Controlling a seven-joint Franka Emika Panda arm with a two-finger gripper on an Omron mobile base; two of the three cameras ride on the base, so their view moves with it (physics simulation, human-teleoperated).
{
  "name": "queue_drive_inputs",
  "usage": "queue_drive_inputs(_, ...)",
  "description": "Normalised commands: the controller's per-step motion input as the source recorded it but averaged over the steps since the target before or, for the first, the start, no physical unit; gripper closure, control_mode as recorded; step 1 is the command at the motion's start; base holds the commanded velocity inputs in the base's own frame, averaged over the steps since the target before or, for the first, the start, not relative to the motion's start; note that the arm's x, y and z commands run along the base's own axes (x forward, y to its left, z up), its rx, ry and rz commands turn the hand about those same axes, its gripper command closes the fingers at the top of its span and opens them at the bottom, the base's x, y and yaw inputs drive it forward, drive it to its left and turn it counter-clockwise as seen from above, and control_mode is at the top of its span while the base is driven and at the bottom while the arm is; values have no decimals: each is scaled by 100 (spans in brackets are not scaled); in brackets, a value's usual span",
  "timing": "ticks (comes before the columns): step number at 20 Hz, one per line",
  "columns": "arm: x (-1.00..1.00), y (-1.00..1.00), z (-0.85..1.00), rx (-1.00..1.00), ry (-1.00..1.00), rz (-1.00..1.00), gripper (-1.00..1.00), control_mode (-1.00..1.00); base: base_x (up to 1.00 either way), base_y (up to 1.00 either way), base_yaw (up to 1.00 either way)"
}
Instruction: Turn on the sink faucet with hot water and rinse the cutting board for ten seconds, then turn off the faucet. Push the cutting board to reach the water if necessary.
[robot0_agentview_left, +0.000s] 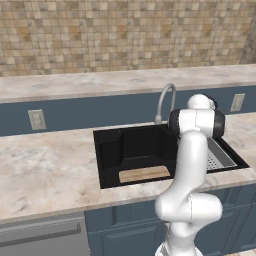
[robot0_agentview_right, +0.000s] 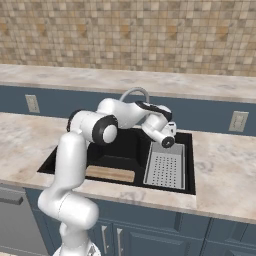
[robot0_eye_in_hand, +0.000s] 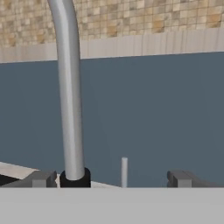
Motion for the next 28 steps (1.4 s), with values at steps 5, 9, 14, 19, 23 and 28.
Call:
queue_drive_inputs(5, 0, 0, 0, 0, 0, -1, -100, -100, 0, 0, 0)
queue_drive_inputs(9, 0, 0, 0, 0, 0, -4, -100, -100, 0, 0, 0)
queue_drive_inputs(14, 0, 0, 0, 0, 0, -7, -100, -100, 0, 0, 0)
queue_drive_inputs(19, 6, 0, 0, 0, 0, -9, -100, -100, 0, 0, 0)
queue_drive_inputs(23, 11, 0, 0, 0, 0, -11, -100, -100, 0, 0, 0)
queue_drive_inputs(28, 14, 0, 0, 0, 0, -7, -100, -100, 0, 0, 0)
